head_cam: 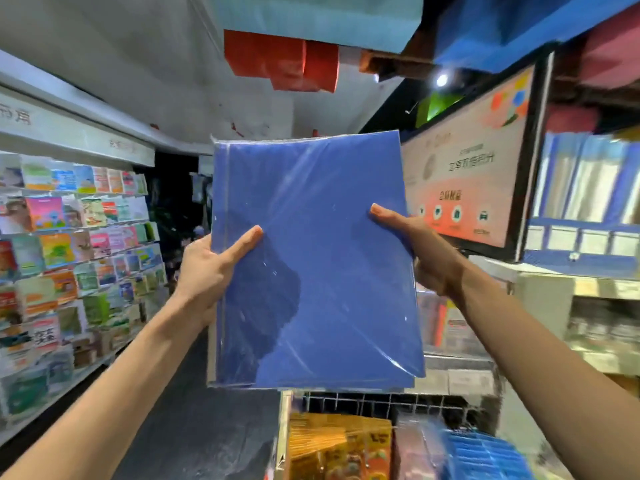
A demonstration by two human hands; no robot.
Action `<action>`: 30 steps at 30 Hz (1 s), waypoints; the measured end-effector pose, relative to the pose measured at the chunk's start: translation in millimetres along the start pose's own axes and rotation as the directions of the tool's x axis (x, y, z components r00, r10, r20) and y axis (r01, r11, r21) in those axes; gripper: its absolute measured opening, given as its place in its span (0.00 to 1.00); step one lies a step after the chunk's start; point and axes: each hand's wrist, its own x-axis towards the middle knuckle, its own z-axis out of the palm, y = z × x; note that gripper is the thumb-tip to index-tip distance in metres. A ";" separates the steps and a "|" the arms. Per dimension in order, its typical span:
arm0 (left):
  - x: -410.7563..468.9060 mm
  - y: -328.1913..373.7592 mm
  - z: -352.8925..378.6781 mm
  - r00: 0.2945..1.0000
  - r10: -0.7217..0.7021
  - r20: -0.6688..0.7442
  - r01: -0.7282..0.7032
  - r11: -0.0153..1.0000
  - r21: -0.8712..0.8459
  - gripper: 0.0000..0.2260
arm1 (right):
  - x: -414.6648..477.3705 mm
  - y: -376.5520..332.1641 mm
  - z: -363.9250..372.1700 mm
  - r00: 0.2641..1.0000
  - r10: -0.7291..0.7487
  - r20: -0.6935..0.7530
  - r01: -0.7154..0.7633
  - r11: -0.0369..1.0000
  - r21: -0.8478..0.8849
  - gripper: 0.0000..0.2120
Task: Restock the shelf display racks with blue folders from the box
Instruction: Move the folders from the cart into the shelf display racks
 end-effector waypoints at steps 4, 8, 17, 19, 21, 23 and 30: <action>0.0 3.0 59.1 0.999 0.041 0.027 -0.041 0.999 0.002 0.15 | -15.4 -7.4 -47.9 0.995 -0.045 -0.093 0.050 0.997 0.053 0.15; -1.8 0.2 117.8 0.997 0.055 0.062 -0.055 0.998 0.013 0.10 | -27.4 -18.4 -96.4 0.991 -0.049 -0.125 0.053 0.998 0.034 0.22; -6.6 -7.2 255.9 0.997 0.059 0.047 -0.056 0.997 -0.053 0.10 | -25.1 -51.5 -234.1 0.985 -0.154 -0.075 0.152 0.988 -0.031 0.16; -8.7 -6.1 288.8 0.997 0.062 0.050 -0.059 0.997 -0.054 0.11 | -23.1 -56.6 -266.3 0.988 -0.146 -0.058 0.144 0.989 -0.031 0.15; -10.4 -7.7 315.4 0.997 0.062 0.050 -0.059 0.997 -0.058 0.12 | -22.6 -61.0 -294.4 0.993 -0.116 -0.036 0.115 0.993 -0.012 0.13; -11.7 -10.6 333.8 0.997 0.046 0.064 -0.041 0.997 -0.070 0.14 | -23.1 -62.3 -314.8 0.996 -0.084 -0.038 0.085 0.996 0.026 0.14; -15.3 -30.5 389.2 0.998 0.015 0.065 -0.009 0.996 -0.094 0.15 | -29.6 -54.5 -366.6 0.995 -0.085 -0.047 0.089 0.993 0.077 0.15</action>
